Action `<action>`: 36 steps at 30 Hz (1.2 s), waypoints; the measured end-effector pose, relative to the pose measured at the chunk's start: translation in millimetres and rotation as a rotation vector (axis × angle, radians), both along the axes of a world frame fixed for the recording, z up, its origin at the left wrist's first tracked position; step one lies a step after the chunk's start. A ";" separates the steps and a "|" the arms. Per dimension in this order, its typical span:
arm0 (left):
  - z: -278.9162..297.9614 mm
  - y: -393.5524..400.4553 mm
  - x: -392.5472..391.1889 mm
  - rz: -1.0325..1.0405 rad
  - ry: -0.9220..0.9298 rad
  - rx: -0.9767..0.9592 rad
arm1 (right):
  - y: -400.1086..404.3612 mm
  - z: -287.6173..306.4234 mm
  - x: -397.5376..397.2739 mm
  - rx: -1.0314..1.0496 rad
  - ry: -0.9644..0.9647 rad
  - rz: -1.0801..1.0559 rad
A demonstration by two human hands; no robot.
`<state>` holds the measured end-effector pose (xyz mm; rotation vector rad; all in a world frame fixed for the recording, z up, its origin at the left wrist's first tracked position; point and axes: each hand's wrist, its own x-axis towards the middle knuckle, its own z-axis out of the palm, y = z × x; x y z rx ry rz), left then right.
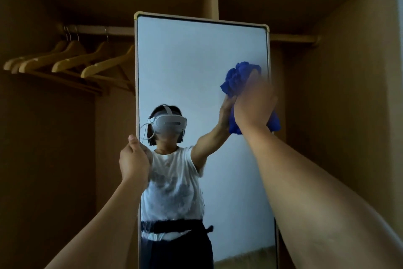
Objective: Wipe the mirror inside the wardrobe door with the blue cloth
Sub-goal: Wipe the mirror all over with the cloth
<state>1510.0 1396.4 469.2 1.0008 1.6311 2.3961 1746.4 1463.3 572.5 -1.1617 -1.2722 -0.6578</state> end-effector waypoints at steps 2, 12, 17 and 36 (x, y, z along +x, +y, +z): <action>0.6 -0.5 2.5 -0.003 0.005 -0.007 | 0.9 -21.3 6.3 -0.033 0.060 -0.011; 2.9 1.7 0.7 -0.024 -0.044 -0.020 | -4.8 -135.1 14.5 -0.206 0.162 -0.020; 1.4 -2.7 3.3 -0.069 -0.055 -0.003 | -15.0 -175.5 2.6 -0.322 0.230 0.038; -54.5 -17.0 -4.5 -0.119 -0.049 -0.217 | -43.4 -165.8 -56.0 -0.014 -0.343 0.147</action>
